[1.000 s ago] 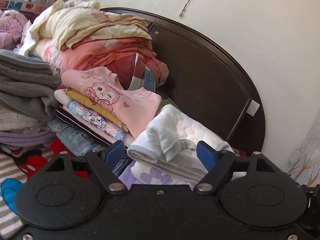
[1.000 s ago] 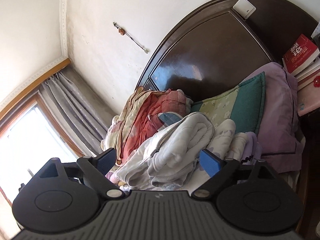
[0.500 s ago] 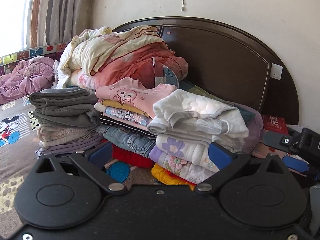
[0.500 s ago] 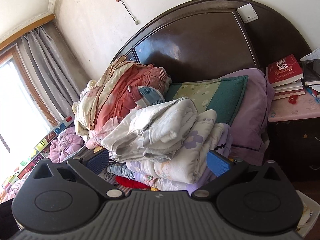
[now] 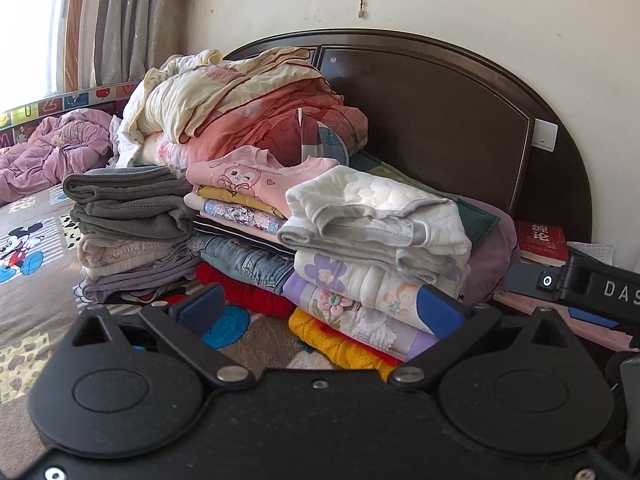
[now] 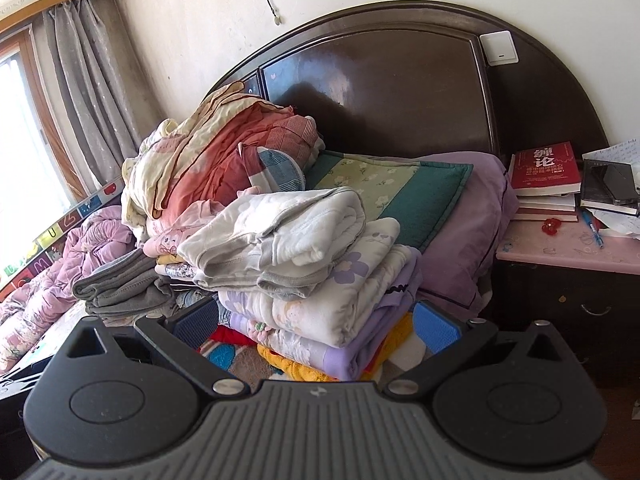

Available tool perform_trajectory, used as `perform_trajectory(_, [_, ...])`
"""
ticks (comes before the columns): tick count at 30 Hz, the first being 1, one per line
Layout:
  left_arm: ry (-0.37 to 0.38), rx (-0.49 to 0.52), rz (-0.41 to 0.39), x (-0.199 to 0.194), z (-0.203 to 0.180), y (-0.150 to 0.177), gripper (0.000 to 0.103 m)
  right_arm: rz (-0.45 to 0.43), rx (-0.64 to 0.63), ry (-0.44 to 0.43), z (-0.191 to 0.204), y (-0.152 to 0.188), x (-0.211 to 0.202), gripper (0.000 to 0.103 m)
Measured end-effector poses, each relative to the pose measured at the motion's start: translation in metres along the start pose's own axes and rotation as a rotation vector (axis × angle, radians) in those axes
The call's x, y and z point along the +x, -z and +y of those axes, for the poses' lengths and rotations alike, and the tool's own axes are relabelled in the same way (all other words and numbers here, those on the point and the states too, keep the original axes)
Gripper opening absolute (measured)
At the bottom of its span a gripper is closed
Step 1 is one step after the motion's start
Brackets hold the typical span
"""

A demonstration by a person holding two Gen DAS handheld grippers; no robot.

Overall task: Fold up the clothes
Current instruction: 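Open both grippers and release the sweatshirt on the pile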

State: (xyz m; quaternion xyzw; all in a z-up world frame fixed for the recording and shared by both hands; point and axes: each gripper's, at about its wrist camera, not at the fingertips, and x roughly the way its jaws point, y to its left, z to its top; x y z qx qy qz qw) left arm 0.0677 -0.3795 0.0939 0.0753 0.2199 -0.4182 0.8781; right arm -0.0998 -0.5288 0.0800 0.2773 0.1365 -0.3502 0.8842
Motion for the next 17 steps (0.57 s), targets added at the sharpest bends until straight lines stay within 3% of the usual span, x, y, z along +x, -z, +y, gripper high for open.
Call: perform_trajectory(17, [0.023,-0.01,0.002,-0.0076,-0.0017,0.0022,0.103,0.035,-0.027,-0.004,0.0046,0.0036,-0.0004,0.103])
